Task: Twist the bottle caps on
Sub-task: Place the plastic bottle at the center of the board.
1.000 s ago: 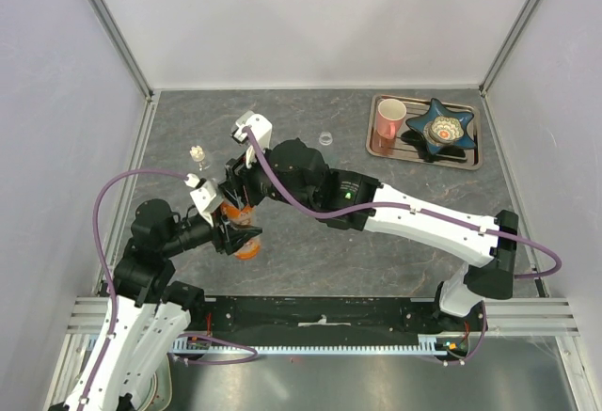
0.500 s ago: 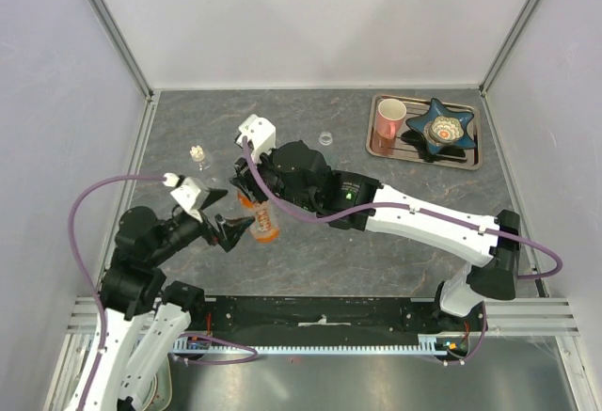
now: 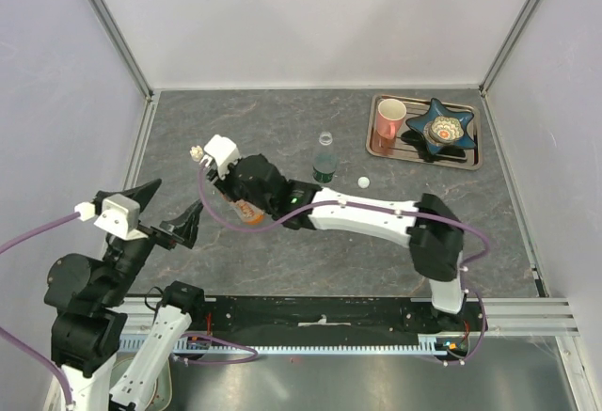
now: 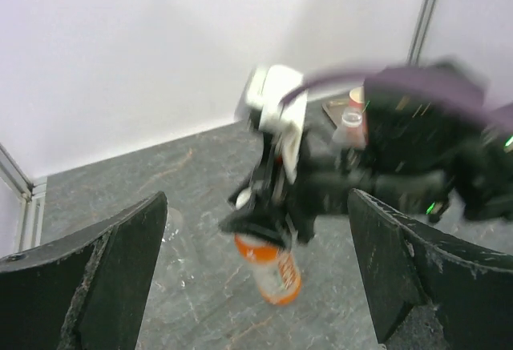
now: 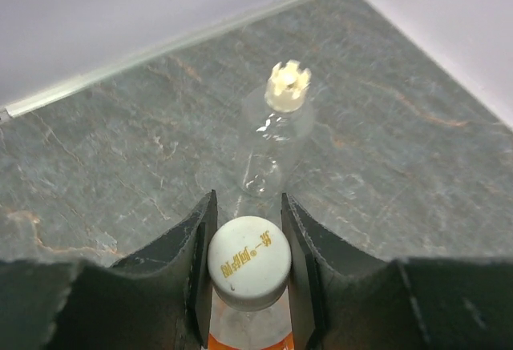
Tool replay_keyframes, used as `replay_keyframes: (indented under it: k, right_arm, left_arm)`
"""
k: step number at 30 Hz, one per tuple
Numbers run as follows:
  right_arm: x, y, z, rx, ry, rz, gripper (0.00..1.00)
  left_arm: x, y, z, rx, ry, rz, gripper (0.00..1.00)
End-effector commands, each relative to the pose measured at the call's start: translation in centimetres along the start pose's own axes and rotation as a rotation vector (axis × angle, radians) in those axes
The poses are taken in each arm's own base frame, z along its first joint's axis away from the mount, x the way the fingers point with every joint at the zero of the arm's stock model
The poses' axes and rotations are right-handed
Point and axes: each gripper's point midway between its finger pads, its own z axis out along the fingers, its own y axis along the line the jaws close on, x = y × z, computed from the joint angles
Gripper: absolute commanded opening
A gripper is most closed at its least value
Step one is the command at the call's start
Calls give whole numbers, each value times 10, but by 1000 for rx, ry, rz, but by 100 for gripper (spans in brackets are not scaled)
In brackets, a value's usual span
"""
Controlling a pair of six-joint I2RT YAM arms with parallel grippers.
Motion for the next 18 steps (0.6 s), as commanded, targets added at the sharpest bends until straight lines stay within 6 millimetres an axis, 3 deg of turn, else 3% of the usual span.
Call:
replay_keyframes:
  k: [1, 2, 6, 10, 18]
  right_arm:
    - [-20, 24, 27, -42, -172, -14, 5]
    - [-25, 27, 29, -35, -207, -15, 5]
    - [-13, 51, 42, -33, -215, -49, 5]
    - [-3, 53, 45, 1, -243, 3, 6]
    - [34, 54, 46, 19, -165, 81, 10]
  left_arm:
    - [-13, 13, 1, -84, -2, -58, 99]
    - [-14, 12, 2, -83, 2, -86, 99]
    - [-13, 7, 4, -62, 18, -115, 99]
    - [-10, 6, 6, -62, 25, -136, 99]
    - [-8, 5, 9, -58, 25, -147, 99]
